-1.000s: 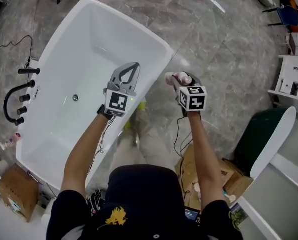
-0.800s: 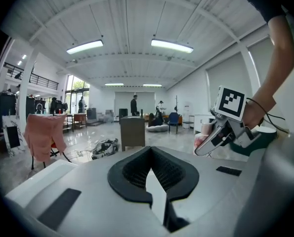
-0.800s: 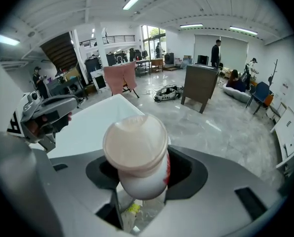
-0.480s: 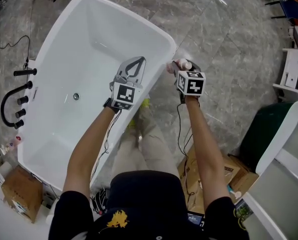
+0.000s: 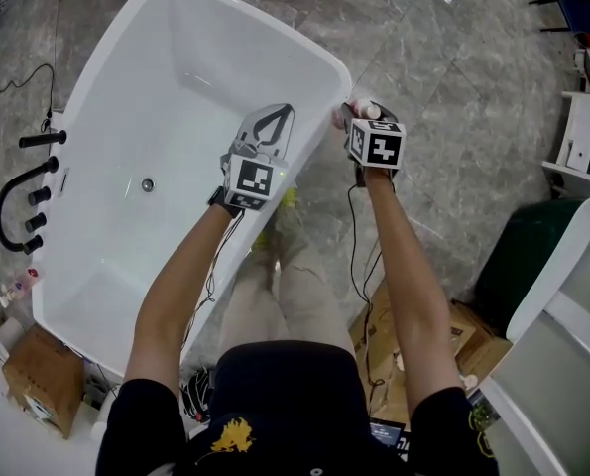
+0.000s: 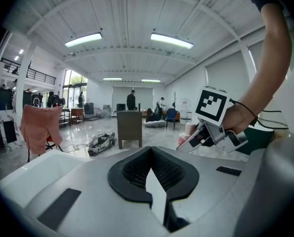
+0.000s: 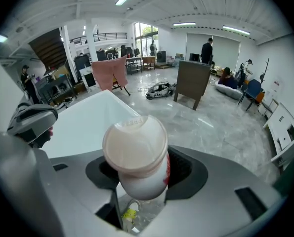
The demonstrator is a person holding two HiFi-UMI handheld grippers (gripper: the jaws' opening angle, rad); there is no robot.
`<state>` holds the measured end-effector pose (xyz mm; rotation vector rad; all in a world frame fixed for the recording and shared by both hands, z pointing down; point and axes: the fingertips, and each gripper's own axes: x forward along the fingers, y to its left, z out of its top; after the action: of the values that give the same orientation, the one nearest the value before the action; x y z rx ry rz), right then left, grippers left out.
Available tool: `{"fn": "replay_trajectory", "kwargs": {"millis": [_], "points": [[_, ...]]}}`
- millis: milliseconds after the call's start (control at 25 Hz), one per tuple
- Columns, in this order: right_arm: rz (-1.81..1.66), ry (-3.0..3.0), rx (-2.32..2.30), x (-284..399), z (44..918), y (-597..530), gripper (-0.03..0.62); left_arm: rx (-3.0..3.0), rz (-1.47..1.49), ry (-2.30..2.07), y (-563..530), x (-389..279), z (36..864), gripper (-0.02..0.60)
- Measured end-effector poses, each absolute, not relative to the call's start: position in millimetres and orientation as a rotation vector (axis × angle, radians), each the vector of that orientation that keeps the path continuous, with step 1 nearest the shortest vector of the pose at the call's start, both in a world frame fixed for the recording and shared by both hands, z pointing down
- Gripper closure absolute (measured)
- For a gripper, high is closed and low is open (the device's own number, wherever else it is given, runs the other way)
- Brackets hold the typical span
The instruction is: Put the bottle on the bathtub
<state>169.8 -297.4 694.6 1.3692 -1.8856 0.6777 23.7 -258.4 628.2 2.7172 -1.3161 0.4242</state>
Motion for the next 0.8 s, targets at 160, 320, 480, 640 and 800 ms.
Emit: {"fn": "replay_trajectory", "kwargs": {"millis": [160,320,480,640,800], "points": [[0.68,-1.873,1.401,168,698,-304,0.376,2.712,0.414,-1.327,-263,19,629,0.563],[0.692,-1.877,1.409,166,703,-306,0.376,2.698,0.407,-1.343,-267,16,631,0.563],[0.665,-1.897,1.432,170,706,-307,0.375,2.693,0.405,-1.345,-268,16,633,0.563],[0.654,-1.954,1.433,171,705,-308,0.373,2.692,0.404,-1.34,-266,16,635,0.563],[0.654,-1.949,1.426,173,707,-308,0.37,2.691,0.408,-1.334,-265,20,637,0.563]]}}
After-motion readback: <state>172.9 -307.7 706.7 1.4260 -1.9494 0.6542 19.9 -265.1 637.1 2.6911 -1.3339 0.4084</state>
